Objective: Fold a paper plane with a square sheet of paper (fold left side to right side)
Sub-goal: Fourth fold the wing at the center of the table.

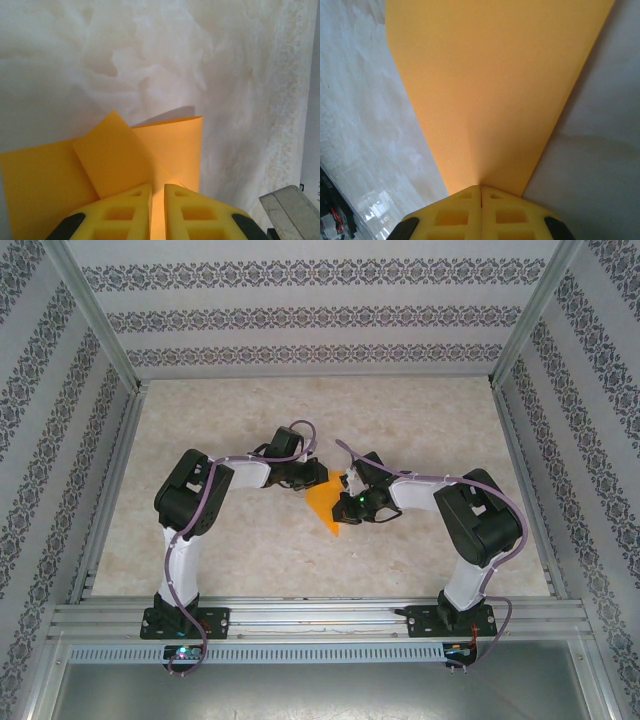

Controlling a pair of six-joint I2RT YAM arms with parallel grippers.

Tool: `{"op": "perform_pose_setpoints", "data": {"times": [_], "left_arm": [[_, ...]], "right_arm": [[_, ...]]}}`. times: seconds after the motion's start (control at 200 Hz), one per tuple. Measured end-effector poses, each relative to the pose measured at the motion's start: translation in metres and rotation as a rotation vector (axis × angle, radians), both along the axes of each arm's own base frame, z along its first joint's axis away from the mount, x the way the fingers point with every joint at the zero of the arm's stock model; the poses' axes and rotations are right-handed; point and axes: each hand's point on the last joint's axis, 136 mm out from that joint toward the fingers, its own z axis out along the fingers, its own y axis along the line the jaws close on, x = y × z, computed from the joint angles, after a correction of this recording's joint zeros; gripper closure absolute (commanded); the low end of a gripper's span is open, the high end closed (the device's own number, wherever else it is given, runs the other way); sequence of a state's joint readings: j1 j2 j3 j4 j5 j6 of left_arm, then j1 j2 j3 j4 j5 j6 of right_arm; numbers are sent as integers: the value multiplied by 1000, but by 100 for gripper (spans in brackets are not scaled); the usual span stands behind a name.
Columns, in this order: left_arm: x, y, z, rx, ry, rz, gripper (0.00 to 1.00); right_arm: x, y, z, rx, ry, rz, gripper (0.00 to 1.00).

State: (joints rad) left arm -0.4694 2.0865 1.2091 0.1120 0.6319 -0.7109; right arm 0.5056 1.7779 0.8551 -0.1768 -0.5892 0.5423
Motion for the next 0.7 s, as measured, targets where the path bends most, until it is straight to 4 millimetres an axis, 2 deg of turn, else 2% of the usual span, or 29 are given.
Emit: {"op": "perform_pose_setpoints", "data": {"times": [0.37,0.485,0.61,0.704], "left_arm": [[-2,1,-3,2,-18,-1,86],[-2,1,-2,-5,-30,-2,87],[-2,2,-2,-8,-38,-1,87],[-2,2,-2,-10,-42,-1,88]], "right_arm": [[-2,-4,8,14,34,-30,100],[1,0,28,73,40,-53,100],[17,10,54,142,-11,-62,100],[25,15,60,166,-34,-73,100]]}}
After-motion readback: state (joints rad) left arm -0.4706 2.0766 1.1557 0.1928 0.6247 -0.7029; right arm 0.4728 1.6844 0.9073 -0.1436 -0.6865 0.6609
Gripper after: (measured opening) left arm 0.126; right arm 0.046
